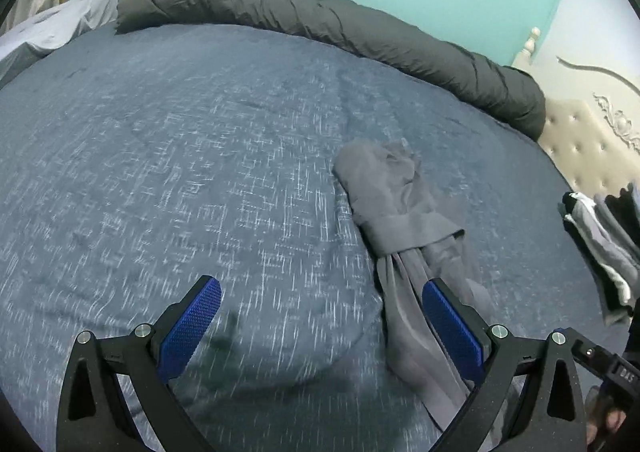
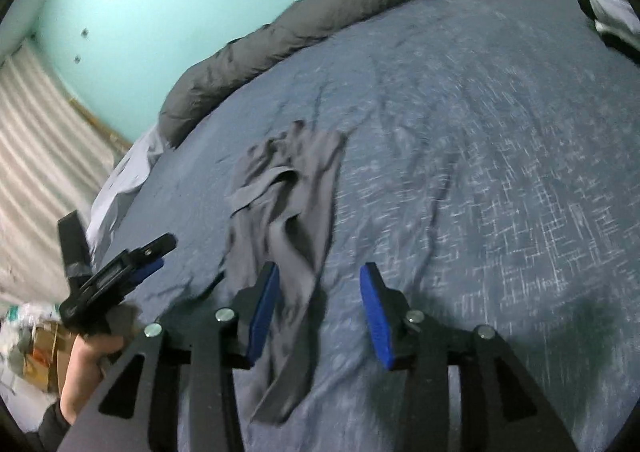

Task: Fold clothes
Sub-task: 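Drag the grey garment with the right gripper onto the open sheet, then close the left gripper on the garment's waistband edge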

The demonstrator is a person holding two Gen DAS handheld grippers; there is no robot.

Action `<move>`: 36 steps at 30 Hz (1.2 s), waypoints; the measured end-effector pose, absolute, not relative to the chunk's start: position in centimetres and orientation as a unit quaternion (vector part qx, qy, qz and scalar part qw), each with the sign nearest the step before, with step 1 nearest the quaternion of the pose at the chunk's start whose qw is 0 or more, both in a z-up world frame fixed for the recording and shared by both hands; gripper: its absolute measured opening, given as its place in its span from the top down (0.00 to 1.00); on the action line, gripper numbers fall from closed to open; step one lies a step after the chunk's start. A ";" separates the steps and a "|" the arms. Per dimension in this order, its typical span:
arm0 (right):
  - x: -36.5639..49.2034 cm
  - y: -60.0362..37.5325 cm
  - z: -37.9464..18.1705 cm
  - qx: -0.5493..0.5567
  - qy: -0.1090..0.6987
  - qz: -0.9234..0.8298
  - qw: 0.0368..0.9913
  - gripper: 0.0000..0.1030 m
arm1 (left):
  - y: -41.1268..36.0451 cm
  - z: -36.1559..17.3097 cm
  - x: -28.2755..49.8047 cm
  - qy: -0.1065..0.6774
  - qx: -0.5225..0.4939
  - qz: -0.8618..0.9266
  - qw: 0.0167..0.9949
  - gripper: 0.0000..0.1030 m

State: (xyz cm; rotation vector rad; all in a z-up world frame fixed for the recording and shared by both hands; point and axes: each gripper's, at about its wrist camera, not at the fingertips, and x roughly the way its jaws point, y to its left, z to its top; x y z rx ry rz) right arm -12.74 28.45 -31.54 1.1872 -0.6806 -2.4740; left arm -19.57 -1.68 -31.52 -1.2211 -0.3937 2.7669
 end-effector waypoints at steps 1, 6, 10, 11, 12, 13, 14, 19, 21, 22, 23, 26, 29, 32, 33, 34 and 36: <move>-13.0 28.6 -32.0 0.416 -0.244 -0.862 0.155 0.59 | -1.5 -31.8 -19.9 -0.125 -0.400 0.907 0.045 0.00; -14.0 27.7 -33.4 0.451 -0.254 -0.841 0.159 0.59 | -1.1 -32.3 -21.0 -0.116 -0.403 0.907 0.047 0.00; -13.6 26.5 -32.6 0.448 -0.253 -0.837 0.187 0.59 | -0.6 -32.4 -21.3 -0.106 -0.403 0.908 0.050 0.00; -13.5 26.3 -32.4 0.447 -0.246 -0.838 0.192 0.59 | -0.4 -32.3 -21.4 -0.101 -0.404 0.908 0.052 0.00; -13.5 26.0 -32.2 0.450 -0.240 -0.838 0.196 0.59 | -0.3 -32.3 -21.5 -0.095 -0.404 0.908 0.055 0.00; -13.5 25.8 -32.2 0.454 -0.236 -0.836 0.198 0.59 | -0.2 -32.4 -21.6 -0.094 -0.405 0.908 0.056 0.00; -13.4 25.8 -32.3 0.458 -0.233 -0.835 0.199 0.59 | -0.1 -32.4 -21.5 -0.093 -0.406 0.908 0.054 0.00; -13.4 25.7 -33.0 0.473 -0.221 -0.829 0.199 0.59 | -0.6 -32.2 -21.6 -0.096 -0.403 0.909 0.049 0.00; -13.4 25.2 -33.1 0.479 -0.206 -0.828 0.205 0.60 | -0.5 -32.1 -21.7 -0.094 -0.401 0.910 0.046 0.00; -13.4 24.9 -33.2 0.482 -0.199 -0.828 0.208 0.67 | -0.4 -32.1 -21.7 -0.094 -0.401 0.910 0.047 0.00; -13.4 24.6 -33.3 0.485 -0.191 -0.827 0.212 0.78 | -0.4 -32.0 -21.8 -0.093 -0.400 0.911 0.047 0.00; -13.5 24.3 -33.8 0.494 -0.188 -0.822 0.213 0.93 | -0.2 -31.9 -21.8 -0.090 -0.400 0.911 0.049 0.00; -13.7 25.2 -33.6 0.488 -0.189 -0.827 0.206 0.98 | -0.3 -32.0 -21.8 -0.086 -0.400 0.911 0.047 0.00; -13.9 26.6 -32.9 0.470 -0.200 -0.837 0.196 0.99 | -0.5 -32.1 -22.0 -0.088 -0.401 0.911 0.046 0.00; -14.0 27.1 -32.5 0.463 -0.204 -0.841 0.190 0.99 | -0.6 -32.1 -22.1 -0.091 -0.402 0.910 0.048 0.00; -14.2 27.6 -32.2 0.456 -0.207 -0.846 0.184 0.99 | -0.6 -32.1 -22.2 -0.093 -0.403 0.909 0.050 0.00; -14.6 28.6 -31.8 0.445 -0.211 -0.854 0.170 0.99 | -0.5 -32.1 -22.4 -0.095 -0.402 0.909 0.052 0.00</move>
